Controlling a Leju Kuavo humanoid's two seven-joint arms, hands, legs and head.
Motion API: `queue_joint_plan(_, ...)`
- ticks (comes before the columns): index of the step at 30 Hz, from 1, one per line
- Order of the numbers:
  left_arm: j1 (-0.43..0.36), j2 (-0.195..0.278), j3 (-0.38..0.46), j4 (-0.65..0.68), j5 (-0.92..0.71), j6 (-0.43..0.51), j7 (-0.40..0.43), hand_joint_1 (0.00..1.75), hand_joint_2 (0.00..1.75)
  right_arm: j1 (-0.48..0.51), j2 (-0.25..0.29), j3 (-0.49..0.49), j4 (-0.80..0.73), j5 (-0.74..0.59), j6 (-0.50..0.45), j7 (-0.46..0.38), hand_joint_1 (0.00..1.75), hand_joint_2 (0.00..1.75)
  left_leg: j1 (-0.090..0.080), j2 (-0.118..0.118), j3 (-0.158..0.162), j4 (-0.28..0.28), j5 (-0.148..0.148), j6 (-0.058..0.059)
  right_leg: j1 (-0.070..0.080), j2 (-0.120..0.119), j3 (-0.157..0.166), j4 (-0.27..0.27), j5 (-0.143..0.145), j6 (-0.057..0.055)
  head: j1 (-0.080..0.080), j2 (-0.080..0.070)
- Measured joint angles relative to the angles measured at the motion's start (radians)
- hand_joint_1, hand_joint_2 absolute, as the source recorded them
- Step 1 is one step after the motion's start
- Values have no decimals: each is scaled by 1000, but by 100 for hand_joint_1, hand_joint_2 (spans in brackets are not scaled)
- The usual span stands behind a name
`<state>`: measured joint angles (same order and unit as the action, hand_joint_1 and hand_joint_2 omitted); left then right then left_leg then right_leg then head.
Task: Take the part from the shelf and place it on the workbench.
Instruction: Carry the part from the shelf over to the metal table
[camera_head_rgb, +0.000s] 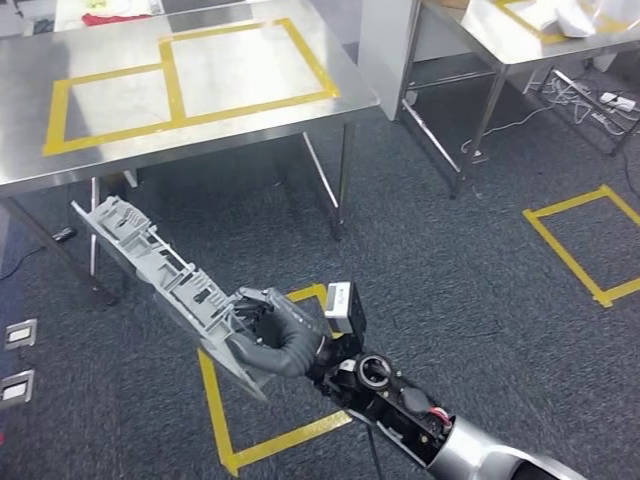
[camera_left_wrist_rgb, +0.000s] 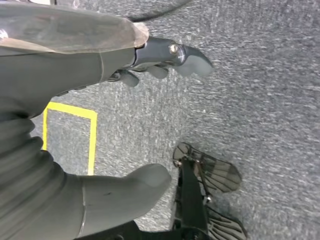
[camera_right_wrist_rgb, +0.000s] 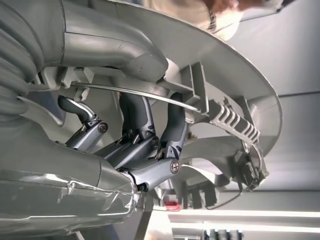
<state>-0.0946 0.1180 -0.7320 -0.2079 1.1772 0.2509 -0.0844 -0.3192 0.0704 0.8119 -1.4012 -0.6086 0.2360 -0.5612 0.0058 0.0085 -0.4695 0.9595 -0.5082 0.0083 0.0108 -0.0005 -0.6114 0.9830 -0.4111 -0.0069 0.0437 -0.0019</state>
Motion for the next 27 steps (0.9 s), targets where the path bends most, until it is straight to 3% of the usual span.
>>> queue_joint_plan(2,-1,0,0,0,-1,-1,-3,0,175,0,0,-1,-4,0,-3,1,175,175,2,0,1,10,-2,-8,-1,5,21,-10,1,-10,-2,0)
queue_joint_plan(3,-1,0,0,0,-1,-2,-5,0,175,-1,0,-2,-6,0,-5,2,175,175,3,-1,-12,39,-3,-10,-2,8,33,-16,-1,-15,-5,0)
queue_joint_plan(5,-2,0,0,0,-2,-2,-8,0,175,-2,0,-2,-7,0,-6,1,175,175,5,-2,-83,150,-19,-16,-5,10,54,-25,-10,-23,-13,0)
queue_joint_plan(7,-2,1,0,0,-3,-3,-9,0,175,-3,0,-2,-7,1,-8,0,175,175,5,-3,-180,269,-64,-23,-5,13,72,-27,-27,-28,-21,0)
queue_joint_plan(8,-1,1,-1,0,-3,-5,-9,0,175,-2,0,-2,-7,4,-12,0,175,175,5,-3,-215,296,-81,-25,-4,16,84,-27,-38,-28,-23,0)
queue_joint_plan(9,1,2,-1,0,-4,-7,-9,0,175,-1,-1,-2,-7,10,-18,0,175,175,6,-3,-231,286,-80,-26,-4,20,98,-27,-49,-28,-25,0)
queue_joint_plan(10,3,3,-1,0,-4,-9,-10,0,175,-1,-1,-2,-7,19,-26,-1,175,175,6,-3,-231,244,-53,-25,-4,23,114,-27,-61,-27,-27,0)
queue_joint_plan(12,6,5,-1,0,-4,-11,-10,0,175,-1,-1,-2,-7,34,-42,-3,175,175,6,-3,-206,110,58,-20,-3,28,142,-25,-87,-22,-33,0)
queue_joint_plan(13,6,7,-1,0,-3,-12,-10,0,175,-2,-1,-3,-7,36,-48,-4,175,175,4,-3,-196,59,99,-16,-1,30,150,-25,-100,-18,-37,0)
queue_joint_plan(14,6,7,-1,0,-3,-12,-10,0,175,-2,-2,-3,-7,36,-50,-6,175,175,2,-3,-189,30,128,-11,0,31,153,-25,-112,-13,-38,0)
queue_joint_plan(15,6,8,-1,0,-3,-12,-10,0,175,-3,-2,-4,-8,36,-53,-7,175,175,1,-4,-187,19,137,-6,2,33,159,-22,-120,-7,-39,0)
queue_joint_plan(18,5,7,-1,-1,-3,-13,-11,0,175,-3,-4,-8,-12,35,-59,-8,175,175,3,-4,-167,16,127,10,0,27,168,-2,-136,7,-32,0)
queue_joint_plan(19,5,6,-1,-1,-3,-13,-11,0,175,-4,-4,-9,-13,35,-60,-9,175,175,3,-3,-156,14,121,15,-1,22,149,35,-147,12,-28,0)
queue_joint_plan(22,5,8,-2,-1,-4,-14,-11,0,175,-2,-8,-12,-14,35,-61,-15,175,175,3,-3,-121,12,94,21,-2,11,27,235,-216,23,-15,0)
queue_joint_plan(23,5,8,-2,-1,-4,-14,-11,0,175,1,-10,-12,-14,36,-61,-17,175,175,3,-4,-107,12,82,21,-3,10,-10,275,-239,24,-12,0)
queue_joint_plan(24,5,8,-2,-1,-4,-14,-11,0,175,3,-12,-13,-14,37,-61,-18,175,175,3,-5,-90,12,69,21,-3,10,-33,283,-248,24,-8,0)
queue_joint_plan(25,5,8,-2,-1,-4,-14,-11,0,175,5,-13,-14,-15,39,-62,-20,175,175,3,-6,-70,12,56,21,-3,10,-42,254,-234,21,-4,0)
queue_joint_plan(26,5,8,-4,-1,-3,-14,-11,0,175,5,-15,-16,-15,42,-62,-22,175,175,2,-5,-50,11,41,20,-1,5,-38,199,-193,16,1,0)
queue_joint_plan(27,6,7,-5,-1,-3,-13,-11,0,175,5,-16,-18,-15,45,-62,-24,175,175,1,-3,-31,10,28,19,2,-8,-32,131,-126,8,6,0)
